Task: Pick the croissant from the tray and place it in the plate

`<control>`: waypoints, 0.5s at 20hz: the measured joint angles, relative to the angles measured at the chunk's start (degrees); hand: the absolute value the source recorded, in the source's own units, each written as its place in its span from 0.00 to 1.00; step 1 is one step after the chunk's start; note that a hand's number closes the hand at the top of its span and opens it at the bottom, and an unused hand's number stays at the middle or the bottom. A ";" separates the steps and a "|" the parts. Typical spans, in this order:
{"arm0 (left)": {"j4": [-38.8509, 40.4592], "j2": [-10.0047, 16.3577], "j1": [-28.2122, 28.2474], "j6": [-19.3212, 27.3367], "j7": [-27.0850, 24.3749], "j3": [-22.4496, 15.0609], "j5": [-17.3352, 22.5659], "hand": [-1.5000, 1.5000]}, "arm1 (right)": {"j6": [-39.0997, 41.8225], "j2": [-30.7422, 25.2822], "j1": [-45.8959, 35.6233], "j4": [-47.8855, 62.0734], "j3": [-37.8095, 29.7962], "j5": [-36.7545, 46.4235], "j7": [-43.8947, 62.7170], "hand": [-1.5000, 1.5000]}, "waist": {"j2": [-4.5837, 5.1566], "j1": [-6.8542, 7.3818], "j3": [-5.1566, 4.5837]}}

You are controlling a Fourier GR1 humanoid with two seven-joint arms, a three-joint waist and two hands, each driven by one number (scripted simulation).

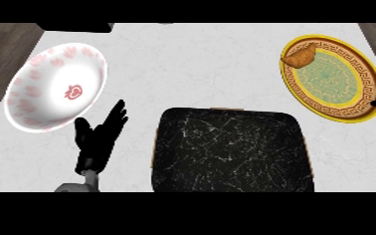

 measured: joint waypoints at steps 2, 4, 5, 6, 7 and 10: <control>-0.06 0.16 -0.12 -0.07 0.26 0.29 0.19 0.50 | 1.90 -0.81 1.85 -0.15 0.62 0.47 -0.69 0.00 | -0.08 -0.20 -0.02; 0.32 0.12 0.19 -0.06 0.09 0.49 0.26 0.50 | 3.18 -1.37 3.59 -0.44 1.27 0.95 -1.16 0.00 | -0.14 -0.38 -0.01; 0.61 0.17 0.39 -0.20 -0.34 0.46 0.14 0.50 | 3.74 -1.86 4.42 -0.78 1.78 1.35 -1.32 0.00 | -0.20 -0.53 -0.02; 0.90 -0.17 -0.07 0.19 -0.27 0.35 -0.12 0.50 | 3.84 -2.08 5.27 -1.18 2.35 1.83 -1.69 0.00 | -0.23 -0.67 -0.02; 1.31 -0.10 -0.43 0.11 -0.25 0.59 0.00 0.50 | 3.90 -2.60 5.92 -1.52 2.77 2.20 -1.91 0.00 | -0.21 -0.72 0.00; 0.96 -0.06 -0.12 0.00 -0.31 0.64 0.05 0.50 | 3.22 -2.97 8.50 -2.31 3.96 3.21 -3.50 0.00 | -0.37 -0.83 0.01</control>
